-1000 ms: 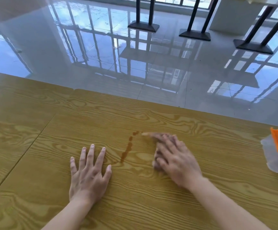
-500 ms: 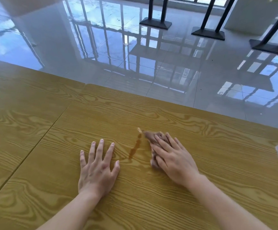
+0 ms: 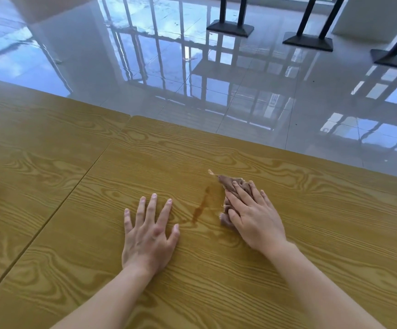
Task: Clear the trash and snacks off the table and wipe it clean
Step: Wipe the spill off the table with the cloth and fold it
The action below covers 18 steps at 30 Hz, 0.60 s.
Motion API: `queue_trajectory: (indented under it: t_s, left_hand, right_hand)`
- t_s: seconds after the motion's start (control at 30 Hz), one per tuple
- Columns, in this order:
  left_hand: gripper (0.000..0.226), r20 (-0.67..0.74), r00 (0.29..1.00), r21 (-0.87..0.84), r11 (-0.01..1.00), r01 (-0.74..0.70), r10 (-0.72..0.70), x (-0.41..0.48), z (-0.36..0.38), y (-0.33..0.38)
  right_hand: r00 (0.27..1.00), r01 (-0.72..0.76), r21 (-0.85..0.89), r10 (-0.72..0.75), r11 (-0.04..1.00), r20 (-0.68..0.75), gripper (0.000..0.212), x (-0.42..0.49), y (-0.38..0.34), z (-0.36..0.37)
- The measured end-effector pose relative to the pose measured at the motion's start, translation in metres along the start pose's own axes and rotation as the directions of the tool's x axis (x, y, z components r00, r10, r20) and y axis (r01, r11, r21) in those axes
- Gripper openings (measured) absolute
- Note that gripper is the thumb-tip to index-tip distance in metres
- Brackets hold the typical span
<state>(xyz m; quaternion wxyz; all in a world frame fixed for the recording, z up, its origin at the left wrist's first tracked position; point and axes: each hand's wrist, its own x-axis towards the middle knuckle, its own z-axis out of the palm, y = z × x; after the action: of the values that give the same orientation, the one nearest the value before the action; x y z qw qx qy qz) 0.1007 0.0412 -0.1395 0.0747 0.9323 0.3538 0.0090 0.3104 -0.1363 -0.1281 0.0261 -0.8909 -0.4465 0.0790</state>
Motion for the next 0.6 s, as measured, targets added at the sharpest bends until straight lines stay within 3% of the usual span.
queue_trajectory:
  t_s: [0.07, 0.13, 0.23, 0.4, 0.43, 0.5, 0.6]
  left_hand:
    - [0.068, -0.002, 1.000, 0.005, 1.000, -0.004, 0.004, -0.001, 0.002, 0.001]
    - [0.068, -0.005, 1.000, 0.011, 1.000, -0.011, 0.012, 0.000, 0.003, 0.001]
    - [0.068, -0.008, 1.000, 0.018, 1.000, -0.007, 0.007, -0.001, 0.002, 0.000]
    - [0.068, -0.008, 1.000, 0.005, 1.000, 0.002, -0.002, 0.000, 0.002, 0.000]
    - [0.068, -0.010, 1.000, 0.004, 1.000, 0.001, -0.001, 0.001, 0.001, 0.000]
    - [0.068, -0.019, 1.000, -0.013, 1.000, -0.001, 0.001, 0.000, 0.001, 0.000]
    - [0.067, -0.039, 0.999, -0.041, 0.999, 0.003, -0.005, 0.000, 0.001, 0.000]
  right_hand:
    - [0.998, -0.042, -0.028, 0.040, 0.999, -0.058, 0.055, -0.049, -0.002, 0.007]
    - [0.998, 0.025, -0.037, -0.027, 0.999, -0.052, 0.055, -0.074, -0.015, 0.014]
    - [0.994, 0.112, -0.031, -0.112, 0.993, 0.009, 0.057, -0.047, -0.028, 0.008]
    - [0.994, -0.110, 0.064, 0.108, 0.992, 0.032, 0.057, 0.054, -0.040, -0.009]
    - [0.996, -0.088, 0.049, 0.086, 0.995, 0.038, 0.056, 0.059, -0.041, -0.011]
    - [0.994, 0.105, 0.006, -0.105, 0.994, 0.038, 0.055, 0.041, -0.032, -0.010]
    - [0.918, 0.395, -0.081, -0.390, 0.915, 0.066, 0.052, -0.023, -0.001, -0.003]
